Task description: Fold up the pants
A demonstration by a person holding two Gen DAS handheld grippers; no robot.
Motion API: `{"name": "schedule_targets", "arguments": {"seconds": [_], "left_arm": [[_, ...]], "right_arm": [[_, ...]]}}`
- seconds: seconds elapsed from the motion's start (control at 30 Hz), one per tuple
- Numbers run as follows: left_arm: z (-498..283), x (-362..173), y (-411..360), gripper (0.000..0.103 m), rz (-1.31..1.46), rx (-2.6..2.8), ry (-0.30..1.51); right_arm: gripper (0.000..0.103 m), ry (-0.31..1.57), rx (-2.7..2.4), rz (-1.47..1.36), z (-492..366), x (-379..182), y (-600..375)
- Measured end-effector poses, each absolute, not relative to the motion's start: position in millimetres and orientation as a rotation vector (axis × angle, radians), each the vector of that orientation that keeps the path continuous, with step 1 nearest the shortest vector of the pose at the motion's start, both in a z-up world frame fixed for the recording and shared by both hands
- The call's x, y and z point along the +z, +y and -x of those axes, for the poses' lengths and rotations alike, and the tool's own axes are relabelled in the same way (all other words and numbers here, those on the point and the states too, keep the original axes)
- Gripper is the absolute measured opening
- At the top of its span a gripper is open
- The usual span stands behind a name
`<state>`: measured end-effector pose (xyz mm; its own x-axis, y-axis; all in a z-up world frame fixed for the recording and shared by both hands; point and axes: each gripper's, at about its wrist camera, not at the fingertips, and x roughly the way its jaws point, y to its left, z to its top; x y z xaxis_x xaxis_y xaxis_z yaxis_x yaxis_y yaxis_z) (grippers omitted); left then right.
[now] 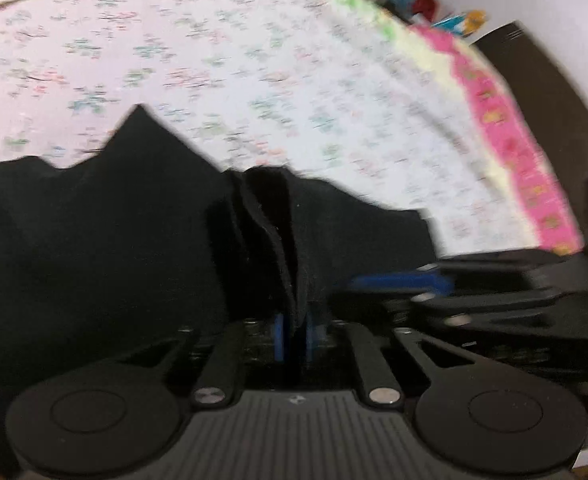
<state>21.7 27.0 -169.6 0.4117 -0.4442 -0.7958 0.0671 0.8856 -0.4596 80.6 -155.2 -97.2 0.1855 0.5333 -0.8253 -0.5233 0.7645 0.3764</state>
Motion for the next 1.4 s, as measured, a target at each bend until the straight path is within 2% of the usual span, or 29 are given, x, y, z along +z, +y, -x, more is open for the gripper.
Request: {"name": "schedule_targets", "arguments": {"seconds": [0.07,0.17,0.3,0.43,0.47,0.53,0.57,0.67,0.8,0.9,1.1,1.13,1.17,1.2,1.27,1.33,1.4], "left_arm": [[-19.8,-172.3,31.6,0.052,0.356,-0.27,1.107],[-19.9,-179.9,42.4,0.056,0.388,-0.24,1.11],[-34.3,-194.2,42.1,0.076,0.45,-0.281,1.108],[-38.6,-199.7,29.9,0.082,0.371,-0.323,1.104],[-37.0,-198.3,28.9,0.081,0.359,-0.328,1.103],[-29.9,-190.0,29.2,0.071,0.367,-0.327,1.081],[-27.4,-186.3,29.4,0.063,0.382,-0.333,1.071],[-24.2,-180.6,26.4,0.059,0.365,-0.36,1.06],[-40.2,-189.0,25.9,0.041,0.457,-0.423,1.092],[-38.9,-178.4,22.3,0.039,0.402,-0.451,1.038],[-50.9,-201.3,2.9,0.039,0.319,-0.412,1.154],[-51.7,-198.2,3.9,0.035,0.338,-0.412,1.148],[-48.9,-195.0,7.2,0.023,0.364,-0.418,1.134],[-45.0,-191.9,11.6,0.018,0.396,-0.425,1.126],[-37.7,-185.4,18.1,0.015,0.419,-0.412,1.114],[-31.3,-176.3,23.1,0.014,0.424,-0.403,1.1],[-26.7,-165.6,28.9,0.018,0.518,-0.465,1.067]], "right_arm": [[0.016,1.156,0.742,-0.003,-81.7,-99.6,-152.4],[0.016,1.17,0.74,-0.004,-84.8,-104.6,-154.6],[0.017,1.199,0.732,0.0,-87.8,-110.8,-160.3],[0.018,1.197,0.735,0.011,-88.3,-111.7,-163.6],[0.018,1.194,0.738,0.008,-88.9,-112.6,-164.9],[0.018,1.192,0.739,-0.004,-90.2,-113.8,-168.0],[0.018,1.186,0.74,-0.011,-90.6,-114.0,-169.5],[0.018,1.182,0.734,-0.029,-90.6,-115.2,-175.0],[0.019,1.185,0.724,-0.028,-89.0,-117.4,-183.5],[0.019,1.166,0.72,-0.039,-90.6,-115.9,-187.4],[0.019,1.152,0.732,-0.02,-94.4,-123.1,-181.5],[0.019,1.159,0.719,-0.011,-95.4,-125.6,-180.0],[0.018,1.173,0.711,-0.008,-96.4,-128.6,-178.9],[0.017,1.181,0.711,-0.019,-97.2,-130.3,-178.1],[0.012,1.198,0.736,-0.048,-96.3,-129.2,-174.7],[0.001,1.201,0.769,-0.035,-91.2,-126.2,-167.3],[0.0,1.219,0.783,0.017,-83.2,-125.5,-155.9]]}}
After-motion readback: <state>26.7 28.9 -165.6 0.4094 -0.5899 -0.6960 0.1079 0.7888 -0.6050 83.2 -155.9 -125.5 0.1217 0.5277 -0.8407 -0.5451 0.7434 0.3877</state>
